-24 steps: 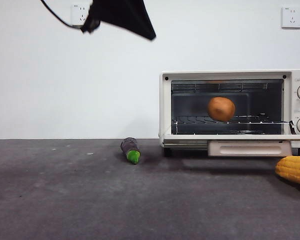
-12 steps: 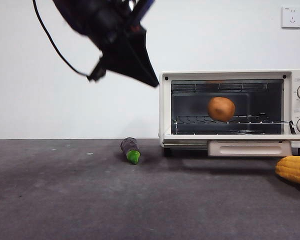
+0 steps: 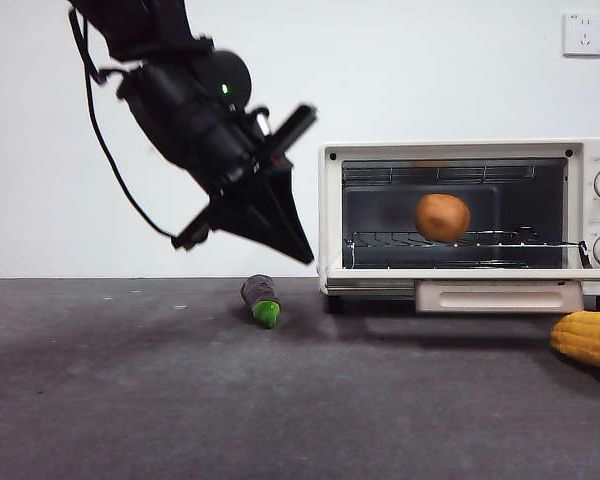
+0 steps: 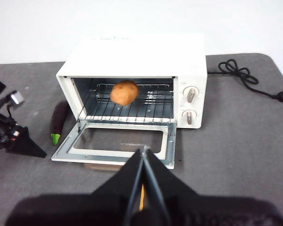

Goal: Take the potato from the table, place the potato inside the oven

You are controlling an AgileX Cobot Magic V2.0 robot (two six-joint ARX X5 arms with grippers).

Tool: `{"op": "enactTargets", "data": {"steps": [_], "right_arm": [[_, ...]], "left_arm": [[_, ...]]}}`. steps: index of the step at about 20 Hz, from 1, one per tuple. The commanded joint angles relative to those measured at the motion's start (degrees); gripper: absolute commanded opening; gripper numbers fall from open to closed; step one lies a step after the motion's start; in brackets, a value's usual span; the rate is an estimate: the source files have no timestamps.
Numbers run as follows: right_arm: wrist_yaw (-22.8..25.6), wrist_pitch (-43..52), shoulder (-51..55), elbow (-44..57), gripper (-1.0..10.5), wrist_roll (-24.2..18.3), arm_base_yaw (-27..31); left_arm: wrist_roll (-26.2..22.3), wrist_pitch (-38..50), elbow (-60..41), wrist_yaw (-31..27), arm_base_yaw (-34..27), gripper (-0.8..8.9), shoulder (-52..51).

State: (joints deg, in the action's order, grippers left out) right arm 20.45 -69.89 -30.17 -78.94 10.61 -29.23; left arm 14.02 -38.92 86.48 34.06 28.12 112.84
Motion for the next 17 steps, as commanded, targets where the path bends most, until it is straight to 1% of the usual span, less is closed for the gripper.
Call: {"op": "enactTargets", "data": {"steps": [1,3,8,10,14,15,17], "right_arm": [[0.72,-0.87,0.2,-0.72,-0.1,-0.57,-0.07],[1.03,-1.51,0.2,-0.85,-0.1,-0.55,-0.07],[1.2,-2.51,0.2,-0.83,-0.1,-0.55,-0.07],[2.32,-2.54,0.2,-0.83,-0.1,-0.57,-0.07],[2.32,-2.64,0.2,-0.83,-0.1,-0.55,-0.07],[2.29,-2.64,0.2,-0.83,-0.1,-0.55,-0.07],[2.27,-2.91,0.2,-0.83,-0.1,-0.55,-0.07]], "left_arm": [[5.14,2.21,-0.61,-0.66,-0.04,-0.08,2.27],[8.04,2.99,-0.61,-3.72,0.0,-0.08,3.58],[12.04,3.78,-0.61,-2.51,-0.09,-0.09,4.52],[14.95,4.33,-0.61,-2.25,0.0,-0.09,4.52],[17.55,4.15,-0.61,-2.08,0.26,-0.09,5.01],[18.4,4.28,-0.61,-1.14,0.37,-0.09,5.51],[18.97,5.27,-0.61,3.43,0.37,-0.09,7.5]]}}
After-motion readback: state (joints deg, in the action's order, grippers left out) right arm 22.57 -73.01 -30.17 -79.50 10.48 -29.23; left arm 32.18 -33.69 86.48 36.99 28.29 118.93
